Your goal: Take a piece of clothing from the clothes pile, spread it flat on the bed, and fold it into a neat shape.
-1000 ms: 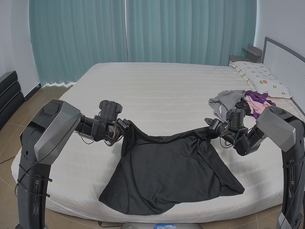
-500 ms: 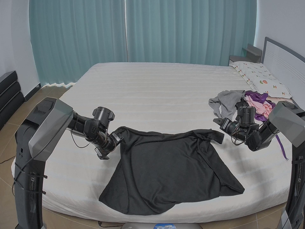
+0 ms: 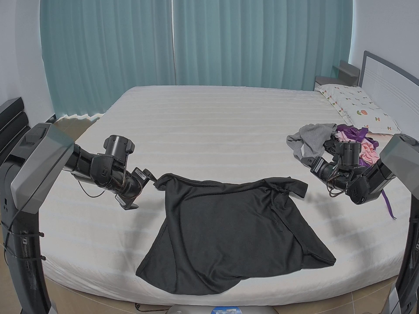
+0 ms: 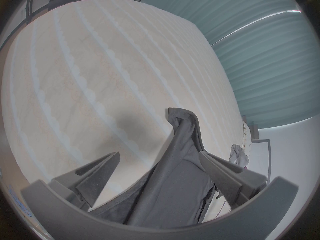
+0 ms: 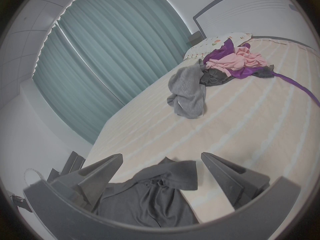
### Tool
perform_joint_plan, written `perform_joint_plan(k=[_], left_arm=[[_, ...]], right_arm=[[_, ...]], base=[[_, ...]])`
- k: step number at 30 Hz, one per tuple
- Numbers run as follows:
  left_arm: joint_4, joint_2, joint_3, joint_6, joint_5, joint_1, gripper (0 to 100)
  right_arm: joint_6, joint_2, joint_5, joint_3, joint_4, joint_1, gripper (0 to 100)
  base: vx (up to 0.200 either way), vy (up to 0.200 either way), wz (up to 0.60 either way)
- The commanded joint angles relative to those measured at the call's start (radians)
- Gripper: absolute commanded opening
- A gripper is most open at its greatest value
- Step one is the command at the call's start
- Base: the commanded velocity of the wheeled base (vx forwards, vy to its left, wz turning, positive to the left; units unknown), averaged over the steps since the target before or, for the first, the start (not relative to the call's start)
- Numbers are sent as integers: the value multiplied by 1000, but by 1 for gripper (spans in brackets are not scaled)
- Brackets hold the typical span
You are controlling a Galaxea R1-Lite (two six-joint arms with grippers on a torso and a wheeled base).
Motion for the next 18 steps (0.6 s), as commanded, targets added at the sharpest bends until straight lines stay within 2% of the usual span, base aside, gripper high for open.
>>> perform_joint_plan(k=[1,4,5,9,11,12,18], left_arm=[[-132,-66,202,-1,-1,2,100],[-216,-81,295,-21,-10,-6,100],[-216,-81,295,-21,-10,-6,100],[-300,-78,347,-109,-14,-16,100],[-307,-78,352,-118,-14,-16,100],[-320,-85,366,-132,-16,-21,100],[-357,-95,410,-135,-17,-23,100]], right_arm=[[-3,-9,-9,39,43,74,100],[-6,0,-12,33,122,134,100],[-6,0,-12,33,122,134,100],[-27,29,-13,-14,235,214,100],[-35,35,-15,-25,252,222,100],[-66,64,-41,-76,315,237,100],[-96,141,-111,-182,387,243,100]], base=[[0,0,0],[0,0,0],[0,0,0],[0,0,0],[0,0,0],[0,0,0],[0,0,0]])
